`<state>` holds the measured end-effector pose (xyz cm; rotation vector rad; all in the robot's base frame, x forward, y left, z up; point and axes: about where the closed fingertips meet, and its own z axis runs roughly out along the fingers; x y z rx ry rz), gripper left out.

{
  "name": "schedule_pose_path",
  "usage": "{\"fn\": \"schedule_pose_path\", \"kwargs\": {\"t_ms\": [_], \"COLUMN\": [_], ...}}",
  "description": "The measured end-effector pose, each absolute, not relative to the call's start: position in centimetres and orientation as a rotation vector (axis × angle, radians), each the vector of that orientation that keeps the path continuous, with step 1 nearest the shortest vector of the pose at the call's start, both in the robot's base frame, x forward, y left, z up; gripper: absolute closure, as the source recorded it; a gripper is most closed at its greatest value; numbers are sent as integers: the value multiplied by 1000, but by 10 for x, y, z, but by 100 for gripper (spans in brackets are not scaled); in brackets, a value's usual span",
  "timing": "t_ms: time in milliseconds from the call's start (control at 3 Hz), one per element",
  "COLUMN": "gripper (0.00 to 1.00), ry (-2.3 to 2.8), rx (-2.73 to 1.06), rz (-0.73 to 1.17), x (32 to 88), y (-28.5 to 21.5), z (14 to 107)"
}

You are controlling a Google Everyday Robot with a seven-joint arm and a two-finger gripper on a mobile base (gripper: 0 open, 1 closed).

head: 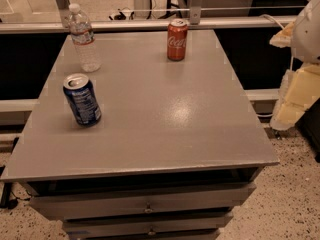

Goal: Knock pepsi can over

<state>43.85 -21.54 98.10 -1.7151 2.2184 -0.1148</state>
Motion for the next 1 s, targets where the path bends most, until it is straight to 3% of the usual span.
{"fn": "schedule_pose_path", "kwargs": {"t_ms": [667,1000], "gripper": [0,0], "ry": [2197,2130], "rx": [-1697,-1669], "rz": [-67,89], "x": [444,455], "y": [-204,-162], "z": [974,955]}}
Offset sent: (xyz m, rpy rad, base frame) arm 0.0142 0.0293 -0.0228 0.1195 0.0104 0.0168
